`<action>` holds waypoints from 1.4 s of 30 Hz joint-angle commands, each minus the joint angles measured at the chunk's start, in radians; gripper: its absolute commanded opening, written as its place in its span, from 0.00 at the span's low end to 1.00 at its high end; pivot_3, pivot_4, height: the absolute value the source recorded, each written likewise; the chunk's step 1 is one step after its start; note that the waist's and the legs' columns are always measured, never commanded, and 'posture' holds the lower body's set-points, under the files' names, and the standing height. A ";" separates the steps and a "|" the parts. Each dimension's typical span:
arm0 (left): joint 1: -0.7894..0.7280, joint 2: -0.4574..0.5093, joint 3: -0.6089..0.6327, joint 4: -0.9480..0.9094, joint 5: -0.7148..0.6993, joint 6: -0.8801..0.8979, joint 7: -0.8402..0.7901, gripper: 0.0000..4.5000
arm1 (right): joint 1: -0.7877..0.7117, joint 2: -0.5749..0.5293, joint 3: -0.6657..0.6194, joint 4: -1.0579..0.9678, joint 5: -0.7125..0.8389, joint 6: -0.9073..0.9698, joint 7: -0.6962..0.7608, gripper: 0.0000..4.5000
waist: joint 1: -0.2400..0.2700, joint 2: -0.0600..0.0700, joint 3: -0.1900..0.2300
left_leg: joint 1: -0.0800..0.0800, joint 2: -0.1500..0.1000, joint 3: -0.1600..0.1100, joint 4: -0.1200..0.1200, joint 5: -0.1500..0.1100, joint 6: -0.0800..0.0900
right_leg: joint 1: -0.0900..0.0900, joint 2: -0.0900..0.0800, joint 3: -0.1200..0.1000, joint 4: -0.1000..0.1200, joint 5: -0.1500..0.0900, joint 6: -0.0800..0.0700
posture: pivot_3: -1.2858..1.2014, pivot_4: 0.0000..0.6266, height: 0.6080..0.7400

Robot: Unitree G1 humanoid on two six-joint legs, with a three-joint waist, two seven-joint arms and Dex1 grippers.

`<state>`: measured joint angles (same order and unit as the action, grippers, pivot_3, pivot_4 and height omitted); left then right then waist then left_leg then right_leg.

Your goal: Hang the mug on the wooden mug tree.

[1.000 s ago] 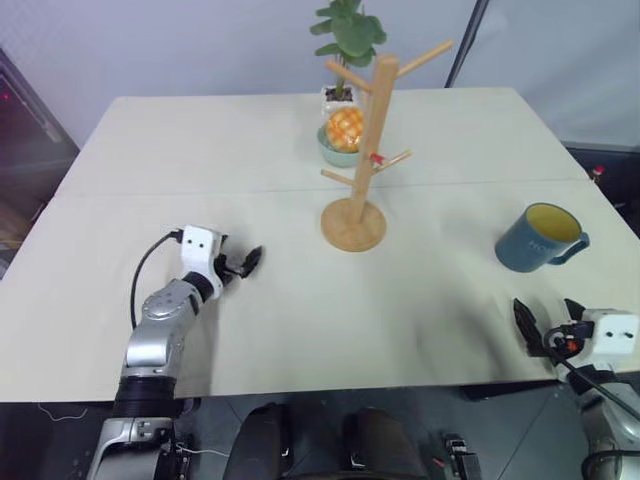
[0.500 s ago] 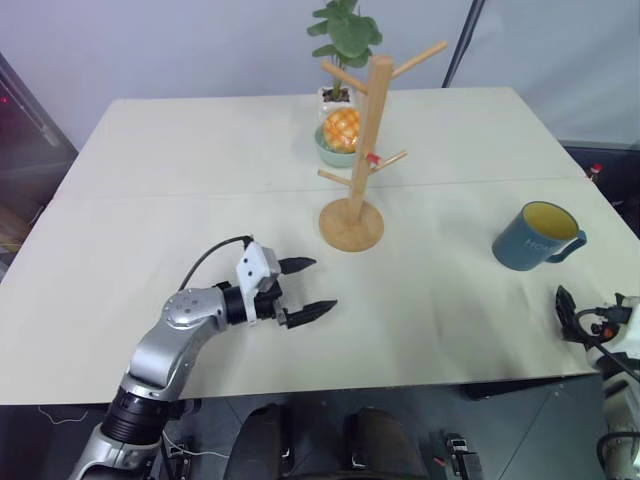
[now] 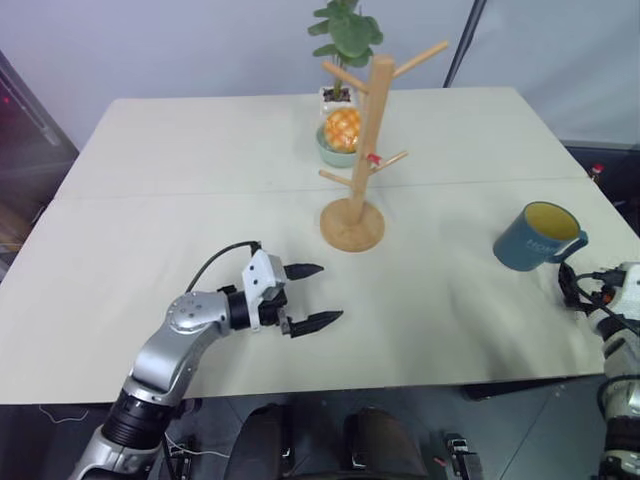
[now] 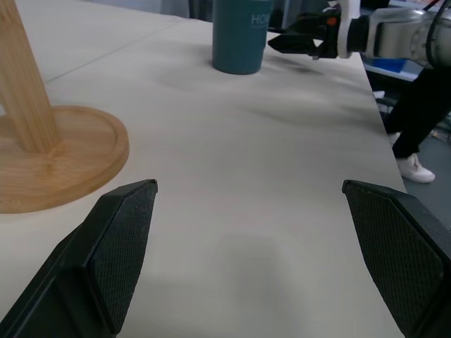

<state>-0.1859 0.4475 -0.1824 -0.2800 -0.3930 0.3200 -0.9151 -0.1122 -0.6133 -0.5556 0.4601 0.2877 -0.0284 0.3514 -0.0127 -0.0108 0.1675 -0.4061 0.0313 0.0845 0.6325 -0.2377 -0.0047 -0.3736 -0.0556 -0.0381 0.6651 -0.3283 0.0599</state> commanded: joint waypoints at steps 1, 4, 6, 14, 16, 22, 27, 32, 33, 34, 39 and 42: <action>-0.003 0.006 0.004 -0.053 -0.009 0.002 0.006 1.00 | -0.038 -0.038 0.001 0.033 -0.006 -0.039 0.019 0.99 | -0.001 0.000 0.000 | 0.000 0.000 0.000 0.000 0.000 0.000 | 0.000 0.000 0.000 0.000 0.000 0.000 | 0.52 0.24 1.00; -0.006 0.008 0.007 -0.067 -0.012 0.014 0.014 1.00 | -0.065 -0.042 0.013 0.070 -0.011 -0.050 0.026 0.99 | -0.001 0.000 0.000 | 0.000 0.000 0.000 0.000 0.000 0.000 | 0.000 0.000 0.000 0.000 0.000 0.000 | 0.52 0.24 1.00; -0.009 0.010 0.009 -0.073 -0.014 0.022 0.016 1.00 | -0.084 -0.046 0.021 0.099 -0.014 -0.060 0.028 0.99 | -0.001 0.000 0.000 | 0.000 0.000 0.000 0.000 0.000 0.000 | 0.000 0.000 0.000 0.000 0.000 0.000 | 0.52 0.24 1.00; -0.020 0.015 0.012 -0.071 -0.015 0.027 0.015 1.00 | -0.165 -0.057 0.045 0.219 -0.015 -0.098 0.053 0.99 | -0.001 0.000 0.000 | 0.000 0.000 0.000 0.000 0.000 0.000 | 0.000 0.000 0.000 0.000 0.000 0.000 | 0.52 0.24 1.00; -0.022 0.015 0.011 -0.070 -0.015 0.027 0.015 1.00 | -0.186 -0.060 0.053 0.247 -0.014 -0.104 0.070 0.99 | -0.002 0.000 0.000 | 0.000 0.000 0.000 0.000 0.000 0.000 | 0.000 0.000 0.000 0.000 0.000 0.000 | 0.52 0.24 1.00; -0.024 0.014 0.009 -0.071 -0.011 0.027 0.022 1.00 | -0.238 -0.065 0.064 0.319 -0.003 -0.124 0.119 0.80 | -0.003 0.000 0.000 | 0.001 0.000 0.000 0.000 0.000 0.000 | 0.001 0.001 0.000 0.000 0.000 0.000 | 0.52 0.24 1.00; -0.018 0.015 0.007 -0.073 -0.011 0.025 0.028 1.00 | -0.244 -0.055 0.064 0.321 0.019 -0.127 0.173 0.22 | -0.001 0.000 0.000 | 0.001 0.000 0.000 0.000 0.000 0.000 | 0.001 0.000 0.000 0.000 0.000 0.000 | 0.52 0.24 1.00; -0.014 0.018 0.010 -0.071 -0.013 0.022 0.029 1.00 | -0.226 -0.043 0.064 0.285 0.037 -0.126 0.198 0.01 | -0.001 0.000 0.000 | 0.001 0.000 0.000 0.000 0.000 0.000 | 0.001 0.000 0.000 0.000 0.000 0.000 | 0.52 0.24 1.00; -0.014 0.018 0.011 -0.071 -0.013 0.022 0.029 1.00 | -0.221 -0.041 0.063 0.275 0.041 -0.126 0.202 0.01 | -0.001 0.000 0.000 | 0.001 0.000 0.000 0.000 0.000 0.000 | 0.001 0.000 0.000 0.000 0.000 0.000 | 0.52 0.24 1.00; -0.014 0.018 0.012 -0.070 -0.013 0.022 0.029 1.00 | -0.212 -0.040 0.064 0.258 0.042 -0.128 0.204 0.01 | -0.001 0.000 0.000 | 0.001 0.000 0.000 0.000 0.000 0.000 | 0.001 0.000 0.001 0.000 0.000 0.000 | 0.52 0.24 1.00; -0.009 0.029 0.028 -0.065 -0.007 0.017 0.036 1.00 | -0.077 -0.087 0.152 -0.067 -0.085 -0.165 0.198 0.01 | 0.000 0.001 0.000 | 0.000 0.000 0.000 0.000 0.000 0.000 | 0.000 0.000 0.001 0.000 0.000 0.000 | 0.52 0.24 1.00; -0.012 0.048 0.053 -0.047 -0.006 0.009 0.036 1.00 | 0.019 -0.161 0.245 -0.367 -0.216 -0.172 0.231 0.01 | -0.006 0.004 0.001 | 0.000 0.000 0.000 0.000 0.000 0.000 | -0.001 0.000 0.001 0.000 0.000 0.000 | 0.52 0.24 1.00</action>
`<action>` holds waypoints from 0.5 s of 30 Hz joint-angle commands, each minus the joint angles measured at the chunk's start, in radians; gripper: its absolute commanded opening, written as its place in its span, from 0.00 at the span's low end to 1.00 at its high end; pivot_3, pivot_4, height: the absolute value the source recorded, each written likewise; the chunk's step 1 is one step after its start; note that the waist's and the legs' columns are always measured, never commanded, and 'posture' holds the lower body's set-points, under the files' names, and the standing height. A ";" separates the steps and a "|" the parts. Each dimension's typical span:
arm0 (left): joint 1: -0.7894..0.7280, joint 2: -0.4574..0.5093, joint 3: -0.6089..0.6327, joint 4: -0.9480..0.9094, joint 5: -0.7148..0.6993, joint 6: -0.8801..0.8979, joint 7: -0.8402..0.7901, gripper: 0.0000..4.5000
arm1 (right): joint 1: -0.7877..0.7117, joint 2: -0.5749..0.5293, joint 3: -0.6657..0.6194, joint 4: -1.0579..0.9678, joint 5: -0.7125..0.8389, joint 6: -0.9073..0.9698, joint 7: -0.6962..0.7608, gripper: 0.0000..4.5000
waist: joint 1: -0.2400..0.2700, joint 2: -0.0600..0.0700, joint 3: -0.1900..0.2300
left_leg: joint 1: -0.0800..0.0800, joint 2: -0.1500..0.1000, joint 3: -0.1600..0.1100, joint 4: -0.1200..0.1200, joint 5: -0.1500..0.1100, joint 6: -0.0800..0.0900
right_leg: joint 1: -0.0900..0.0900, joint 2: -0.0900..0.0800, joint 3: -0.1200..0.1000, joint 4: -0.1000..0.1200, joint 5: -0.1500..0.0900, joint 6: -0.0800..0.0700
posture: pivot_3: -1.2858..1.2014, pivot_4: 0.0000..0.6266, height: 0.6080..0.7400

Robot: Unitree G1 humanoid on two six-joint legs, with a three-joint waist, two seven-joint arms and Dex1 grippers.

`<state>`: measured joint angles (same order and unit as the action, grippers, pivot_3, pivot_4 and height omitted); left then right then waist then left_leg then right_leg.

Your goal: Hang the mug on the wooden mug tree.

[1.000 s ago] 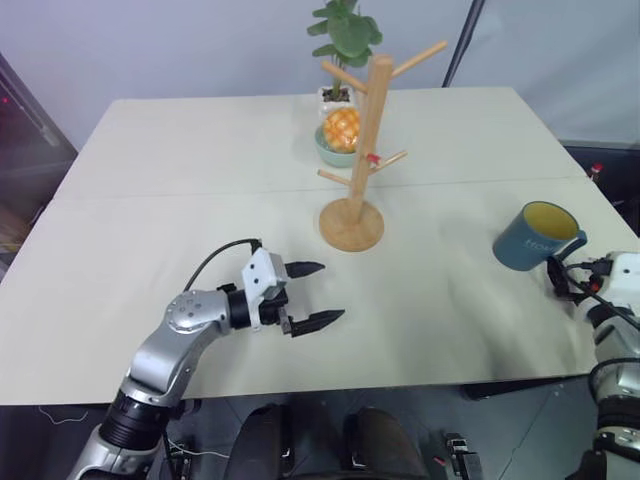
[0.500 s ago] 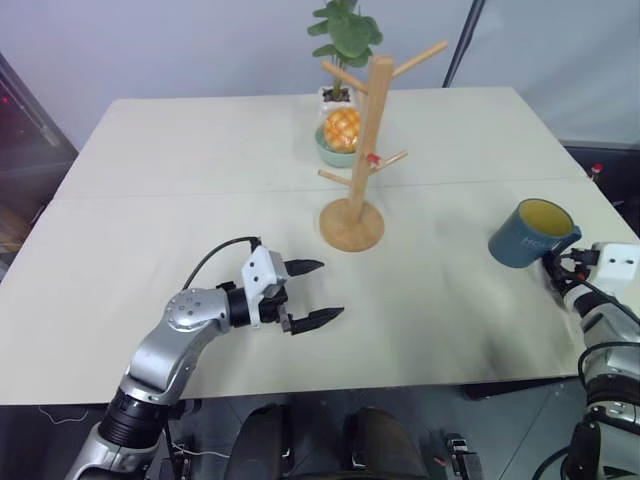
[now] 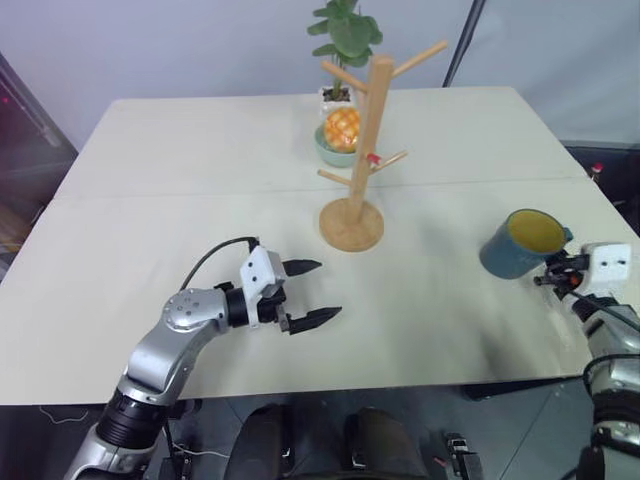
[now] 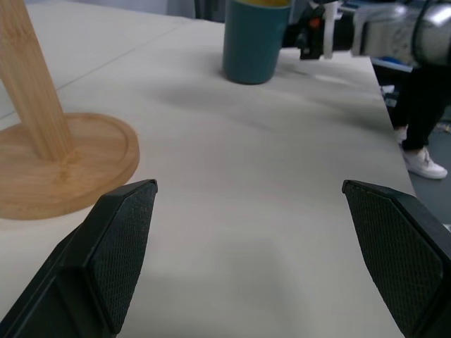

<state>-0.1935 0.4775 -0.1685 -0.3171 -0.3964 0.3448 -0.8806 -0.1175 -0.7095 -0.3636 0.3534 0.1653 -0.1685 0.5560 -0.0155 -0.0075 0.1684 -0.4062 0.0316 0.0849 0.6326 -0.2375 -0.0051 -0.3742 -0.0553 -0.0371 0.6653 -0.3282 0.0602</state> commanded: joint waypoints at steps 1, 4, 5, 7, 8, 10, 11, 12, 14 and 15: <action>-0.008 0.025 0.047 0.000 -0.001 -0.020 0.000 1.00 | 0.032 -0.083 0.075 -0.359 -0.112 0.004 0.033 0.01 | -0.005 0.000 0.000 | 0.000 0.000 0.000 0.000 0.000 0.000 | 0.000 0.000 0.000 0.000 0.000 0.000 | 0.52 0.24 1.00; -0.025 0.040 0.067 0.028 0.000 -0.030 -0.005 1.00 | 0.007 -0.109 0.121 -0.583 -0.134 0.156 0.030 0.01 | -0.002 0.000 0.000 | 0.002 0.002 -0.001 0.000 0.001 -0.002 | 0.001 0.002 0.001 0.001 0.000 0.000 | 0.52 0.24 1.00; -0.031 0.043 0.075 0.037 0.000 -0.034 -0.006 1.00 | -0.014 -0.113 0.139 -0.646 -0.141 0.216 0.029 0.01 | 0.001 0.000 0.001 | 0.002 0.002 -0.001 0.000 0.001 -0.003 | 0.001 0.003 0.001 0.001 0.000 0.000 | 0.52 0.24 1.00; -0.043 0.045 0.094 0.052 -0.008 -0.036 -0.005 1.00 | -0.060 -0.121 0.184 -0.753 -0.170 0.329 0.031 0.01 | 0.004 -0.001 0.001 | 0.001 0.002 -0.001 0.000 0.001 -0.003 | 0.001 0.003 0.001 0.001 0.000 0.000 | 0.52 0.24 1.00; -0.049 0.043 0.106 0.057 -0.018 -0.034 -0.003 1.00 | -0.087 -0.123 0.206 -0.795 -0.179 0.385 0.035 0.01 | 0.006 -0.002 0.001 | 0.001 0.002 -0.001 0.000 0.001 -0.003 | 0.000 0.003 0.001 0.000 0.000 0.000 | 0.52 0.24 1.00; -0.062 0.038 0.139 0.064 -0.045 -0.023 0.000 1.00 | -0.154 -0.124 0.256 -0.858 -0.190 0.502 0.047 0.01 | 0.006 -0.002 0.002 | -0.001 0.002 -0.001 0.000 0.001 -0.002 | 0.000 0.002 0.000 0.000 0.000 0.000 | 0.52 0.24 1.00; -0.068 0.038 0.154 0.067 -0.056 -0.017 0.001 1.00 | -0.193 -0.123 0.282 -0.876 -0.196 0.552 0.054 0.01 | 0.006 -0.003 0.002 | -0.001 0.001 -0.001 0.000 0.001 -0.002 | -0.001 0.002 0.000 0.000 0.000 0.000 | 0.52 0.24 1.00; -0.072 0.040 0.164 0.067 -0.063 -0.012 0.000 1.00 | -0.225 -0.121 0.302 -0.887 -0.203 0.593 0.057 0.01 | 0.005 -0.003 0.002 | -0.002 0.001 -0.001 0.000 0.001 -0.002 | -0.001 0.001 0.000 0.000 0.000 0.000 | 0.52 0.24 1.00; -0.074 0.047 0.182 0.063 -0.071 -0.008 -0.003 1.00 | -0.294 -0.115 0.341 -0.896 -0.220 0.671 0.058 0.01 | 0.004 -0.003 0.002 | -0.002 0.001 -0.001 0.000 0.001 -0.002 | -0.001 0.001 0.000 0.000 0.000 0.000 | 0.52 0.24 1.00; -0.074 0.049 0.192 0.061 -0.077 -0.005 -0.003 1.00 | -0.327 -0.111 0.361 -0.900 -0.225 0.708 0.060 0.01 | 0.004 -0.003 0.002 | -0.002 0.001 -0.001 0.000 0.001 -0.002 | -0.001 0.000 0.000 0.000 0.000 0.000 | 0.52 0.24 1.00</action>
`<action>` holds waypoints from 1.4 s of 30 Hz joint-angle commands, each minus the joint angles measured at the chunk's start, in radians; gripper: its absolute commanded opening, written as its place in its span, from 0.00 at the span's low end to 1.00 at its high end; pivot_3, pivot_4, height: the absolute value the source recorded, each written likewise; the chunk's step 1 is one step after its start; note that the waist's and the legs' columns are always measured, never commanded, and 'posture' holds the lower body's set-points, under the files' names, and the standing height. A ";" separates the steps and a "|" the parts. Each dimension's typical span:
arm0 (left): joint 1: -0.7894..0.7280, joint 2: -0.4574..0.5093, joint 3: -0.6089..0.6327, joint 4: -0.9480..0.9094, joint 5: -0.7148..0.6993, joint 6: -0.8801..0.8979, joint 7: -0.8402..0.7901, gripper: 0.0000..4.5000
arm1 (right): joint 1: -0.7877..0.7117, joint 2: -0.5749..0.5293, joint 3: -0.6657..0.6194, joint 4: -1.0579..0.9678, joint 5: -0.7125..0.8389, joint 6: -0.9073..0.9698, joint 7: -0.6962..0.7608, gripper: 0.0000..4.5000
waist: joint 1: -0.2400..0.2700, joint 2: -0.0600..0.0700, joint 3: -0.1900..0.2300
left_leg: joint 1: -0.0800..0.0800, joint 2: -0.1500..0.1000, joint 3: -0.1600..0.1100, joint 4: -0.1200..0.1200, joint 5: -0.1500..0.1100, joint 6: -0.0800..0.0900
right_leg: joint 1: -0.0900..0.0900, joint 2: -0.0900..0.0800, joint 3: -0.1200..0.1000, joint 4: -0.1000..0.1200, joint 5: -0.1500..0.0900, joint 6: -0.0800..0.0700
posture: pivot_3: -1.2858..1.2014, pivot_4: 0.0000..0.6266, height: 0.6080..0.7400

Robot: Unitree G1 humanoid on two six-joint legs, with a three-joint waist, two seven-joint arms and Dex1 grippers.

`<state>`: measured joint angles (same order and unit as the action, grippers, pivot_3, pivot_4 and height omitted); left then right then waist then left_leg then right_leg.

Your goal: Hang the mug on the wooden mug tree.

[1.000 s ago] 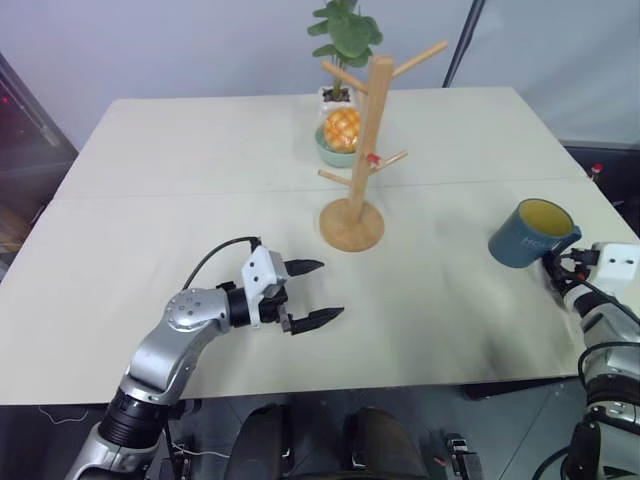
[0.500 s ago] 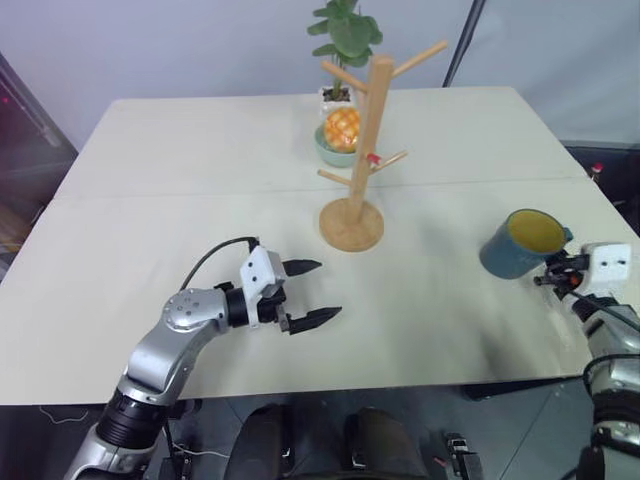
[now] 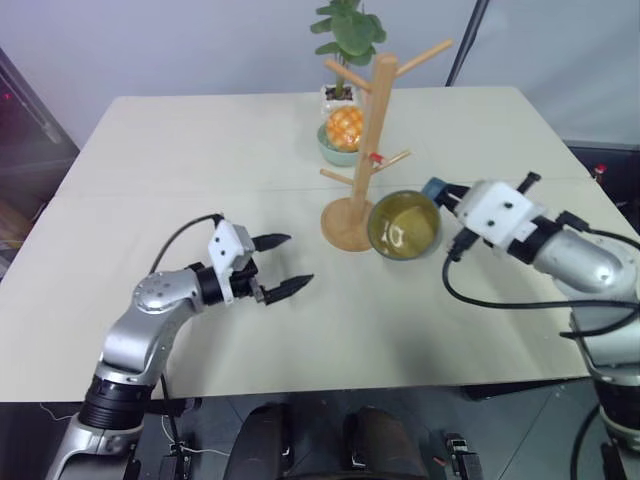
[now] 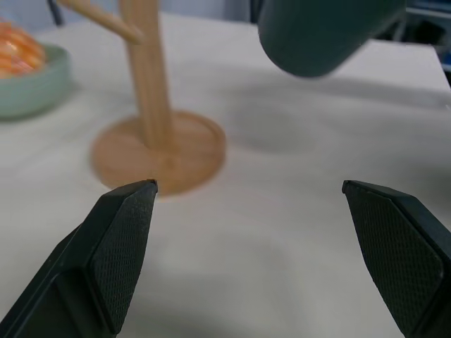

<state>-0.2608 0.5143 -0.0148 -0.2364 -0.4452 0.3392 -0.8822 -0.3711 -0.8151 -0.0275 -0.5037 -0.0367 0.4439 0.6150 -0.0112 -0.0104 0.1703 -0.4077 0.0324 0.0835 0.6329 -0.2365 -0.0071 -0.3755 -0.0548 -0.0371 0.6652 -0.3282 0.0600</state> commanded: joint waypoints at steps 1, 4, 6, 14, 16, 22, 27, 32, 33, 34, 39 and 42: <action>-0.007 0.016 0.046 -0.022 -0.032 0.002 0.000 1.00 | -0.100 -0.004 0.042 -0.046 -0.029 0.123 0.003 0.01 | -0.001 0.000 0.000 | 0.000 0.000 0.000 0.000 0.000 0.000 | 0.000 0.000 0.000 0.000 0.000 0.000 | 0.52 0.24 1.00; -0.005 0.028 0.064 -0.026 -0.037 0.005 0.001 1.00 | -0.142 -0.006 0.079 -0.050 -0.041 0.178 0.013 0.01 | 0.000 0.000 0.000 | 0.000 0.000 0.000 0.000 0.000 0.000 | -0.001 0.000 0.000 0.000 0.000 0.000 | 0.52 0.24 1.00; -0.003 0.032 0.073 -0.028 -0.044 0.006 0.003 1.00 | -0.157 -0.005 0.095 -0.046 -0.050 0.192 0.015 0.01 | 0.000 0.000 0.000 | 0.000 0.000 0.000 0.000 0.000 0.001 | -0.001 -0.001 0.000 0.000 0.000 0.000 | 0.52 0.24 1.00; -0.009 0.032 0.126 -0.046 -0.111 0.033 0.023 1.00 | -0.252 0.044 0.190 0.007 -0.105 0.183 -0.003 0.01 | -0.005 -0.001 0.001 | 0.000 0.000 0.000 0.000 -0.001 0.001 | -0.001 -0.001 -0.001 0.000 0.000 0.000 | 0.52 0.24 1.00; -0.010 0.034 0.125 -0.050 -0.115 0.035 0.026 1.00 | -0.290 0.065 0.215 0.024 -0.122 0.189 -0.005 0.01 | -0.005 -0.001 0.001 | 0.000 0.000 0.000 0.000 -0.001 0.001 | -0.001 -0.001 -0.001 0.000 0.000 0.000 | 0.52 0.24 1.00; -0.002 0.031 0.129 -0.071 -0.127 0.044 0.038 1.00 | -0.377 0.106 0.265 0.075 -0.174 0.208 -0.004 0.01 | -0.003 -0.001 0.001 | -0.001 -0.001 0.001 0.000 -0.001 0.001 | -0.001 -0.001 -0.001 0.000 0.000 0.000 | 0.52 0.24 1.00; 0.002 0.028 0.133 -0.088 -0.142 0.051 0.052 1.00 | -0.443 0.120 0.306 0.104 -0.213 0.241 0.016 0.01 | -0.004 -0.002 0.001 | -0.001 -0.001 0.001 0.000 -0.001 0.001 | -0.001 -0.001 -0.001 0.000 0.000 0.000 | 0.52 0.24 1.00; -0.002 0.030 0.140 -0.101 -0.161 0.058 0.067 1.00 | -0.467 0.132 0.327 0.132 -0.247 0.284 0.018 0.01 | -0.004 -0.002 0.001 | -0.001 -0.001 0.001 0.000 -0.001 0.001 | -0.001 -0.001 -0.001 0.000 0.000 0.000 | 0.52 0.24 1.00; -0.002 0.030 0.142 -0.104 -0.164 0.060 0.069 1.00 | -0.469 0.135 0.326 0.133 -0.248 0.291 0.020 0.01 | -0.004 -0.002 0.001 | -0.001 -0.001 0.001 0.000 -0.001 0.001 | -0.001 -0.001 -0.001 0.000 0.000 0.000 | 0.52 0.24 1.00; -0.003 0.030 0.144 -0.106 -0.166 0.062 0.070 1.00 | -0.470 0.136 0.326 0.133 -0.249 0.293 0.023 0.01 | -0.004 -0.002 0.001 | -0.001 -0.001 0.001 0.000 -0.001 0.001 | -0.001 -0.001 -0.001 0.001 0.000 0.000 | 0.52 0.24 1.00; -0.006 0.032 0.148 -0.111 -0.178 0.066 0.078 1.00 | -0.474 0.133 0.327 0.129 -0.253 0.290 0.041 0.31 | -0.004 -0.002 0.001 | -0.001 -0.001 0.000 0.000 -0.001 0.001 | -0.001 -0.001 -0.001 0.000 0.000 0.000 | 0.52 0.24 1.00; -0.006 0.032 0.149 -0.115 -0.185 0.067 0.081 1.00 | -0.471 0.117 0.321 0.113 -0.260 0.283 0.051 0.66 | -0.005 -0.002 0.001 | -0.001 -0.001 0.001 0.000 -0.001 0.001 | -0.001 -0.001 -0.001 0.001 0.000 0.000 | 0.52 0.24 1.00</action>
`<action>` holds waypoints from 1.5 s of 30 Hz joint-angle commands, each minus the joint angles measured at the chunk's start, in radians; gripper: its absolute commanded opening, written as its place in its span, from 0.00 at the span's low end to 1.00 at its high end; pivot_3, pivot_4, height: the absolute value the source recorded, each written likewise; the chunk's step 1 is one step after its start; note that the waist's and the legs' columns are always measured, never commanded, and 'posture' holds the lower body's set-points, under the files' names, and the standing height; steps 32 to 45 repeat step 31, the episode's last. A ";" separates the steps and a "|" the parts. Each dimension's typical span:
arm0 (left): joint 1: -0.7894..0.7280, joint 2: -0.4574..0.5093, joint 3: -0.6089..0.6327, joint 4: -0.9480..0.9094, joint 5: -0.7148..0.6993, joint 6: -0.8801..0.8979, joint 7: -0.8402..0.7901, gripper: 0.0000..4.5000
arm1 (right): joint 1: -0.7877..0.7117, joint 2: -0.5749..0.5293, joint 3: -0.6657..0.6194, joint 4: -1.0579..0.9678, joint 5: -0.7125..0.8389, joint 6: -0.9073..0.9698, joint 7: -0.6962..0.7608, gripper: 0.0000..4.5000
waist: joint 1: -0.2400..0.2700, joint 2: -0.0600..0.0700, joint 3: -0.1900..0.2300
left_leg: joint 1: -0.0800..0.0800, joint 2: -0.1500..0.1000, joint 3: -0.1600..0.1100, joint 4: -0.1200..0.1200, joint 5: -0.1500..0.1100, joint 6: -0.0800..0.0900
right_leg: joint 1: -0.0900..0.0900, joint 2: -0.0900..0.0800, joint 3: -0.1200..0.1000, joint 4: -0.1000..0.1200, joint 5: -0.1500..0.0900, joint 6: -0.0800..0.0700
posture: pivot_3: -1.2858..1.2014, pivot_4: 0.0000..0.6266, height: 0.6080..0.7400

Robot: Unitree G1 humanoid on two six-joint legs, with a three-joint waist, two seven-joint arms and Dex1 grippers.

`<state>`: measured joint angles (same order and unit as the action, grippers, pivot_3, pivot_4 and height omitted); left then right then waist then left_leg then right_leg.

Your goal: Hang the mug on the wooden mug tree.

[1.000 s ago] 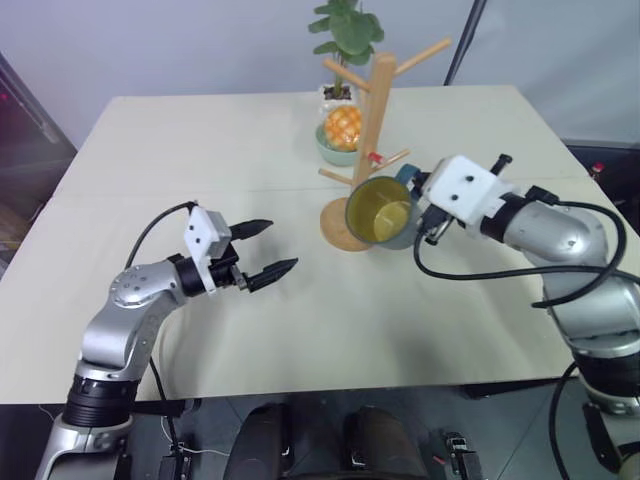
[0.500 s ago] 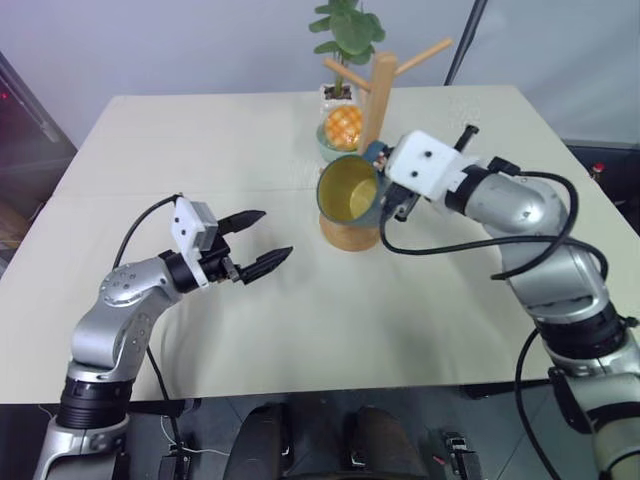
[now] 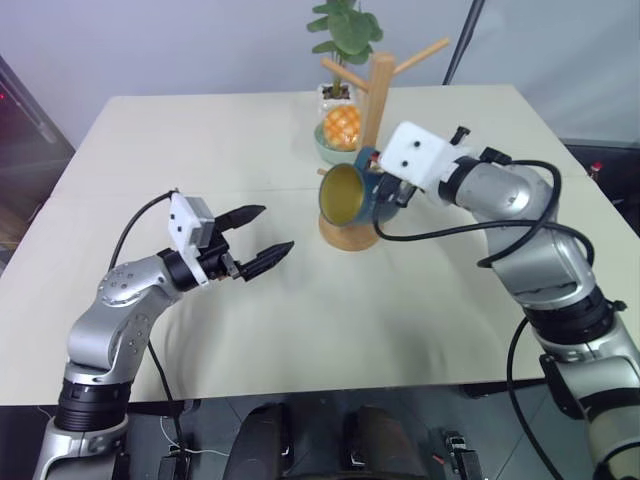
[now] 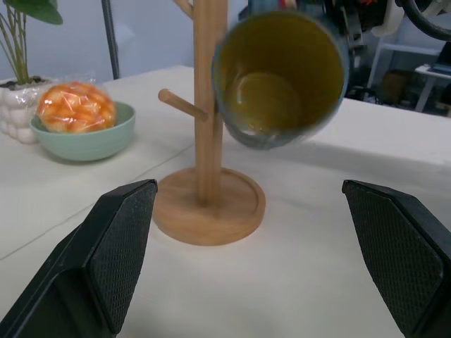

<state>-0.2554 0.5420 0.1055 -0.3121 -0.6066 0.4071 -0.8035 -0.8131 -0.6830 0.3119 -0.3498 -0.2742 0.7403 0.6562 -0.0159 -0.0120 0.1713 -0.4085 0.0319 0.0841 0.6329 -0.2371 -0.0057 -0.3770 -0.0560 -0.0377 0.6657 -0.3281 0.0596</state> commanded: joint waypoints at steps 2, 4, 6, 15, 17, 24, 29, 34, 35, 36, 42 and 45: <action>-0.012 0.006 0.027 -0.040 -0.026 0.000 0.004 1.00 | -0.021 -0.034 -0.037 -0.059 -0.017 -0.016 0.026 0.88 | 0.000 0.000 0.000 | 0.000 0.000 0.000 0.000 0.000 0.000 | 0.000 0.000 0.000 0.000 0.000 0.000 | 0.52 0.24 1.00; -0.014 0.007 0.026 -0.039 -0.028 0.000 0.005 1.00 | -0.016 -0.053 -0.066 -0.074 -0.001 -0.015 0.046 0.88 | 0.000 0.000 0.000 | 0.000 0.000 0.000 0.000 0.000 0.000 | 0.000 0.000 0.000 0.000 0.000 0.000 | 0.52 0.24 1.00; -0.015 0.008 0.027 -0.036 -0.029 -0.001 0.005 1.00 | -0.010 -0.068 -0.123 -0.087 0.037 -0.001 0.068 0.88 | 0.000 0.000 0.000 | 0.000 0.000 0.000 0.000 0.000 0.000 | 0.000 0.000 0.000 0.000 0.000 0.000 | 0.52 0.24 1.00; -0.004 -0.052 0.071 0.055 0.009 -0.008 0.134 1.00 | 0.231 0.057 -0.588 -0.100 0.412 0.000 0.126 0.88 | 0.003 -0.001 0.000 | 0.001 0.000 -0.001 0.000 0.000 0.001 | 0.002 0.000 -0.001 -0.001 0.000 0.000 | 0.52 0.24 1.00; 0.002 -0.083 0.093 0.117 0.058 -0.044 0.203 1.00 | 0.329 0.129 -0.685 -0.063 0.493 -0.021 0.113 0.88 | 0.004 -0.003 -0.002 | 0.001 0.000 -0.001 0.000 0.000 0.001 | 0.003 0.000 -0.001 -0.001 0.000 0.000 | 0.52 0.24 1.00; 0.065 -0.134 0.123 0.258 0.191 -0.129 0.346 1.00 | 0.531 0.281 -0.723 0.115 0.536 -0.243 0.012 0.88 | -0.002 -0.003 -0.001 | 0.002 0.000 0.000 0.000 0.000 0.001 | 0.002 0.000 -0.001 0.000 0.000 0.000 | 0.52 0.24 1.00; 0.110 -0.151 0.122 0.277 0.249 -0.176 0.388 1.00 | 0.578 0.294 -0.648 0.218 0.515 -0.382 0.005 0.88 | 0.001 -0.003 -0.001 | 0.001 0.000 0.000 0.000 0.000 0.001 | 0.002 0.000 -0.001 0.000 0.000 0.000 | 0.52 0.24 1.00; 0.118 -0.160 0.122 0.269 0.248 -0.178 0.392 1.00 | 0.565 0.300 -0.642 0.269 0.531 -0.407 -0.005 0.88 | 0.000 -0.003 -0.001 | 0.001 0.000 0.000 0.000 0.000 0.001 | 0.002 0.000 -0.001 0.000 0.000 0.000 | 0.52 0.24 1.00; 0.118 -0.160 0.122 0.269 0.248 -0.178 0.392 1.00 | 0.565 0.300 -0.642 0.269 0.531 -0.407 -0.005 0.88 | 0.000 -0.003 -0.001 | 0.001 0.000 0.000 0.000 0.000 0.001 | 0.002 0.000 -0.001 0.000 0.000 0.000 | 0.52 0.24 1.00; 0.118 -0.160 0.122 0.269 0.248 -0.178 0.392 1.00 | 0.565 0.300 -0.642 0.269 0.531 -0.407 -0.005 0.88 | 0.000 -0.003 -0.001 | 0.001 0.000 0.000 0.000 0.000 0.001 | 0.002 0.000 -0.001 0.000 0.000 0.000 | 0.52 0.24 1.00; 0.118 -0.160 0.122 0.269 0.248 -0.178 0.392 1.00 | 0.565 0.300 -0.642 0.269 0.531 -0.407 -0.005 0.88 | 0.000 -0.003 -0.001 | 0.001 0.000 0.000 0.000 0.000 0.001 | 0.002 0.000 -0.001 0.000 0.000 0.000 | 0.52 0.24 1.00; 0.118 -0.160 0.122 0.269 0.248 -0.178 0.392 1.00 | 0.565 0.300 -0.642 0.269 0.531 -0.407 -0.005 0.88 | 0.000 -0.003 -0.001 | 0.001 0.000 0.000 0.000 0.000 0.001 | 0.002 0.000 -0.001 0.000 0.000 0.000 | 0.52 0.24 1.00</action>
